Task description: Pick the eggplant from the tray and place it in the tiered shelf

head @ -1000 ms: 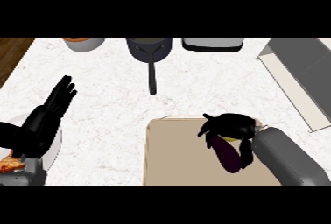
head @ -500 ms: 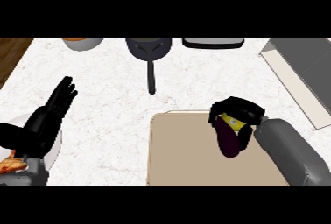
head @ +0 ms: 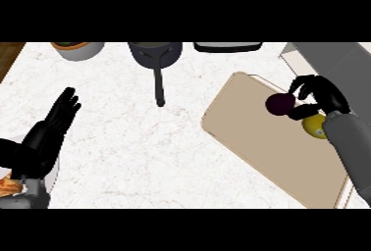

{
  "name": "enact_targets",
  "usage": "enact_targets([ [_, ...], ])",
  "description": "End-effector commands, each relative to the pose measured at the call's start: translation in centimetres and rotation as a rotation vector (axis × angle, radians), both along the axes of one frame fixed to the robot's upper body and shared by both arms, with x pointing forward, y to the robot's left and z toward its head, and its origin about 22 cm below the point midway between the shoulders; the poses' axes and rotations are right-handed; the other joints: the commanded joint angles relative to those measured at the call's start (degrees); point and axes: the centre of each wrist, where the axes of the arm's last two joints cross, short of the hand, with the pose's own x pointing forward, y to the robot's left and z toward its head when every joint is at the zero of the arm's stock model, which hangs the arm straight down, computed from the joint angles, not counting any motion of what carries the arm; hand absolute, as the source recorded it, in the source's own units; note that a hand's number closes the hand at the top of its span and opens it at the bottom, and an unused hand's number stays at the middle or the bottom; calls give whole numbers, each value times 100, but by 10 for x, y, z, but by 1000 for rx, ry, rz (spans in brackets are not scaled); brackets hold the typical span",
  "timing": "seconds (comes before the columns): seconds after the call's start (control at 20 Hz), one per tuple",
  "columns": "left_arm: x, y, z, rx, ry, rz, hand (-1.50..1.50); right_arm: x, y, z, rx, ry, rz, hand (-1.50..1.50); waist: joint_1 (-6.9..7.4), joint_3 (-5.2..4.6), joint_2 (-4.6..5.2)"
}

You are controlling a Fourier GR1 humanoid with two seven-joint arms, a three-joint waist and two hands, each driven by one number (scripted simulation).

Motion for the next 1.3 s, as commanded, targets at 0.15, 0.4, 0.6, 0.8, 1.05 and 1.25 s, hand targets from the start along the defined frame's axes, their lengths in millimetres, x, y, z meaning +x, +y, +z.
enact_targets([
  [0.15, 0, -1, 1, 6, -1, -10, 0, 26, -31, 72, -1, -235, -664, 150, 323, -54, 48],
  [0.4, 6, -14, 7, 9, -29, -85, 0, 42, -36, 119, -7, -392, -1009, 150, 687, -50, 203],
  [0.6, 10, -25, 11, 6, -46, -124, 0, 50, -40, 143, -26, -452, -1241, 150, 952, -25, 273],
  [0.8, 16, -27, 16, 15, -55, -156, 0, 58, -42, 184, -99, -480, -1393, 150, 1096, -11, 285],
  [1.05, 19, -42, 15, 1, -46, -188, 0, 69, -25, 219, -144, -554, -1497, 150, 1212, 38, 337],
  [1.25, 22, -42, 16, 0, -47, -182, 0, 69, -12, 262, 28, -775, -1451, 150, 1167, 80, 341],
])
